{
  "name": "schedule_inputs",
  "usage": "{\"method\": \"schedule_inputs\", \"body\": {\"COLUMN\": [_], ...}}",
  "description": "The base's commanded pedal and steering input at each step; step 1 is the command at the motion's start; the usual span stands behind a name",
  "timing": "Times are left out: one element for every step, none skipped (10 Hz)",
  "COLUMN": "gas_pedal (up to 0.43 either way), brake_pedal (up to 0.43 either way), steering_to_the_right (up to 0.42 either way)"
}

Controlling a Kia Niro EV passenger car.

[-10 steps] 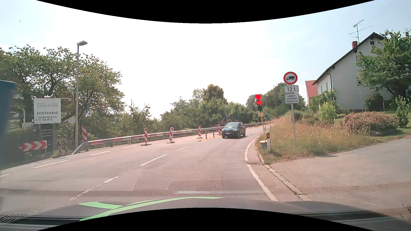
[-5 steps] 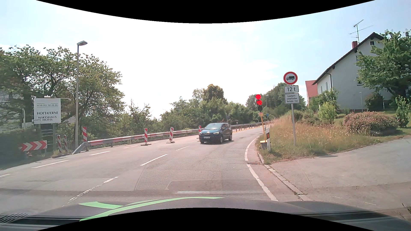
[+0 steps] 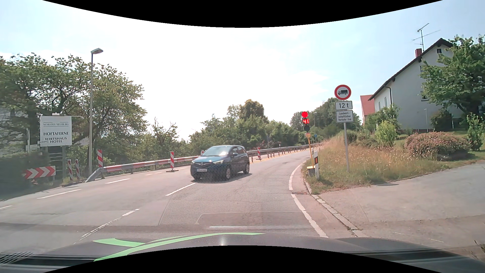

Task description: Follow the waypoints while adhering to traffic rules and regulations

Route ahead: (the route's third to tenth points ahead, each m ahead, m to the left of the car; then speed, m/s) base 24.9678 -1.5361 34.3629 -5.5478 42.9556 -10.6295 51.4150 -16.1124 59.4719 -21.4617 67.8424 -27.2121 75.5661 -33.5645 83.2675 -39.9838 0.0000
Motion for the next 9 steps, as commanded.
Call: {"method": "schedule_inputs", "body": {"gas_pedal": [0.0, 0.0, 0.0, 0.0, 0.0, 0.0, 0.0, 0.0, 0.0], "brake_pedal": [0.329, 0.329, 0.329, 0.329, 0.329, 0.329, 0.329, 0.329, 0.329], "steering_to_the_right": [0.072, 0.072, 0.072, 0.072, 0.071, 0.072, 0.071, 0.071, 0.072]}}
